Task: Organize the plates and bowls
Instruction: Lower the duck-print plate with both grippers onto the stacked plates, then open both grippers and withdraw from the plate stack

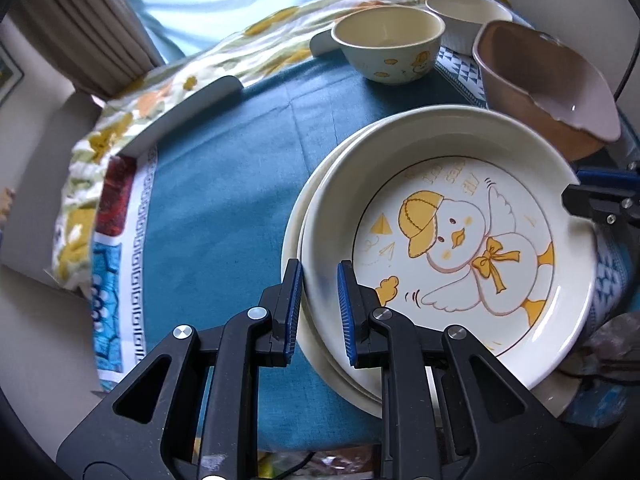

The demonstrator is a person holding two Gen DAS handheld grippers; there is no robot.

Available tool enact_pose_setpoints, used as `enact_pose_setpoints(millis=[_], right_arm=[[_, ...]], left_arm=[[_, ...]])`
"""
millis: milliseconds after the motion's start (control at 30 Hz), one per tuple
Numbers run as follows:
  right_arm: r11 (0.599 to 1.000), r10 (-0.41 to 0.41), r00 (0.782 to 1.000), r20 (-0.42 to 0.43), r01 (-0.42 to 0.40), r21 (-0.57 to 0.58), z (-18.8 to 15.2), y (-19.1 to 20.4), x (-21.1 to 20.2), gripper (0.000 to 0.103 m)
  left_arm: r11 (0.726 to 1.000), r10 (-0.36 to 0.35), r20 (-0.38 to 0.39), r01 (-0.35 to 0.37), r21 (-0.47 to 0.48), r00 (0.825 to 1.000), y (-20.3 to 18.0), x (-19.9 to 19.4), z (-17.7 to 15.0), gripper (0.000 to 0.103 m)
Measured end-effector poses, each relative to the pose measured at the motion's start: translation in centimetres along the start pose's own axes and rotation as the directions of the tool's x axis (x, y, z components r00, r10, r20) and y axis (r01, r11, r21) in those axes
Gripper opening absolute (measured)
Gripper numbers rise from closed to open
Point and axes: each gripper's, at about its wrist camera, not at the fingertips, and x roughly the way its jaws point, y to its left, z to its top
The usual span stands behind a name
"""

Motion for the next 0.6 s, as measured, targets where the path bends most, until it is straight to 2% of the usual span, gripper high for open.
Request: enact_pose_setpoints(millis=[100,200,333,400,433,467,500,533,567,600], right_arm=[[1.000,0.008,1.000,0.004,-0.008,0.010,0.0,-0.1,-0.2,0.015],[1.000,0.024,0.999,0.029,-0.024,0.013,0.2,-0.1,-1.5,0.015],[0.998,0.063,0.993,0.100,-0.065,0.016,0.9,-0.5,-5.6,0.015],[0.995,0.091,0.988,0.128,-0.096,0.036,1.1,-1.4,-7.7,0.015],[0.994,0.096,0.986,0.137,-0.103,0.046,1.1,-1.8,-8.5,0.019],[0.992,0.099,0.984,0.150,-0.109,0.059,1.1,-2.5,-9.3,0.037],[0.991,0.097,0.982,0.165,-0.110,0.073,1.0,-3.1,-10.0,0.054],[0.990,0.093,0.980,0.177,-0.110,0.087,0.9,-3.7,-10.7,0.097],[0.989,0.090,0.979,0.185,-0.110,0.099,0.9,-4.3,-11.2,0.103],[0.988,0.088,0.976,0.197,-0.111,0.110,0.7,-5.0,-11.6,0.103]], left_arm=[[1.000,-0.007,-0.004,0.007,-0.002,1.000,0.2,-0.1,0.1,0.016],[0.998,-0.045,-0.010,0.044,-0.039,0.999,0.8,-0.9,0.3,0.016],[0.991,-0.107,0.052,0.111,-0.080,0.993,1.3,-4.9,2.1,0.017],[0.987,-0.129,0.103,0.138,-0.086,0.986,1.2,-7.2,3.4,0.041],[0.984,-0.140,0.136,0.153,-0.088,0.981,1.2,-8.5,4.1,0.080],[0.982,-0.148,0.179,0.166,-0.090,0.973,1.1,-9.7,4.9,0.102],[0.979,-0.156,0.226,0.180,-0.090,0.962,1.0,-10.7,5.4,0.103],[0.976,-0.176,0.263,0.203,-0.080,0.949,0.8,-11.7,6.1,0.103],[0.971,-0.207,0.272,0.232,-0.064,0.940,0.4,-12.1,7.0,0.103],[0.967,-0.227,0.269,0.250,-0.055,0.936,0.1,-12.2,7.7,0.103]])
